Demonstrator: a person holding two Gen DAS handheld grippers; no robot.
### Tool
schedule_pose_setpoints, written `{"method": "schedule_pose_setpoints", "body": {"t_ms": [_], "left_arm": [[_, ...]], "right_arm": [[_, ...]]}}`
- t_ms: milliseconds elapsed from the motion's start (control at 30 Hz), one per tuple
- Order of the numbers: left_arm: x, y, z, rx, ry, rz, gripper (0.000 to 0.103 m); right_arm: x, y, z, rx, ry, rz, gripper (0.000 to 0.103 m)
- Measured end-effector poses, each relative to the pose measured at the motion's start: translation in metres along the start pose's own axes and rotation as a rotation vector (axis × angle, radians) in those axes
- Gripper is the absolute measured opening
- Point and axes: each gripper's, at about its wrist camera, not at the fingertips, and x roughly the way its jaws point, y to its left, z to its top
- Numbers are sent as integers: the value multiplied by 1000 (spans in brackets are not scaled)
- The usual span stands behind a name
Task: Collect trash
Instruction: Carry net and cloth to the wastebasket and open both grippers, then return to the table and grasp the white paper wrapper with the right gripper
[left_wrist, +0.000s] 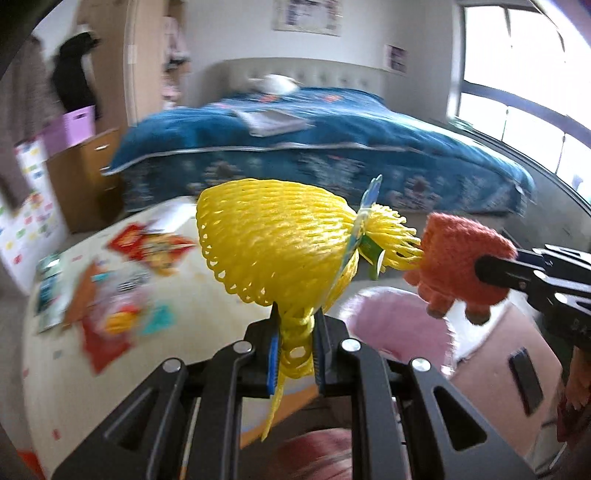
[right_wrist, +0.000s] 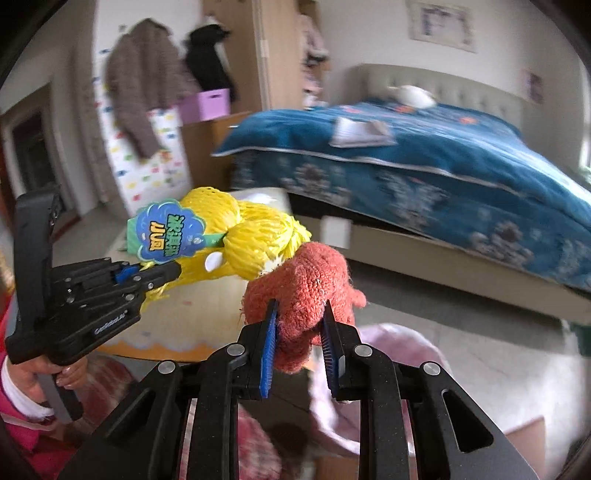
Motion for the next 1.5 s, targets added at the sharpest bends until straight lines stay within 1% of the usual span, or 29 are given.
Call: {"method": "schedule_pose_setpoints", "body": {"t_ms": [33,133,200,267,300,367,400,500,533,567,600,633,667,700,833,967,1200,1367,1500], "left_arm": [[5,-10,1,15,7,-17,13],[25,-37,5,63,44,-64,13],[42,-52,6,90,80,-80,13],[58,-65,8,116,116,-74,14],[69,-72,8,141,141,-56,14],[80,-81,8,173,166,-33,14],[85,-84,8,183,174,-31,14],[98,-95,11,206,194,-41,18],[103,-97,14,212,200,-44,22],[106,-98,14,218,206,-51,23],[108,-101,14,224,210,-60,32],[110,-103,14,230,213,-73,47],[110,-104,14,236,211,-76,54],[110,-105,14,242,207,-76,61],[107,-98,12,234,211,-85,63],[93,-80,11,196,191,-71,64],[59,-30,14,76,128,31,65],[27,8,9,2,88,102,65],[3,39,4,-49,54,161,66]], "right_arm": [[-3,-11,-4,19,0,-28,23],[-8,-38,-15,65,0,-65,23],[-8,-58,-20,103,-1,-87,23],[-9,-74,-26,137,-6,-98,23],[-6,-78,-24,146,-7,-100,23],[-4,-88,-26,165,-10,-102,23],[0,-94,-28,175,-7,-106,23],[13,-106,-30,191,13,-107,25],[20,-111,-32,203,23,-105,26],[21,-112,-32,210,27,-104,30],[27,-117,-34,226,37,-98,32],[31,-120,-34,236,42,-95,40],[32,-122,-35,242,45,-97,47],[34,-124,-36,246,48,-101,49],[31,-125,-39,249,43,-122,51],[18,-125,-38,266,5,-135,51],[5,-105,-28,232,-36,-122,51],[0,-76,-17,175,-62,-101,51],[5,-53,-6,147,-56,-67,51]]}}
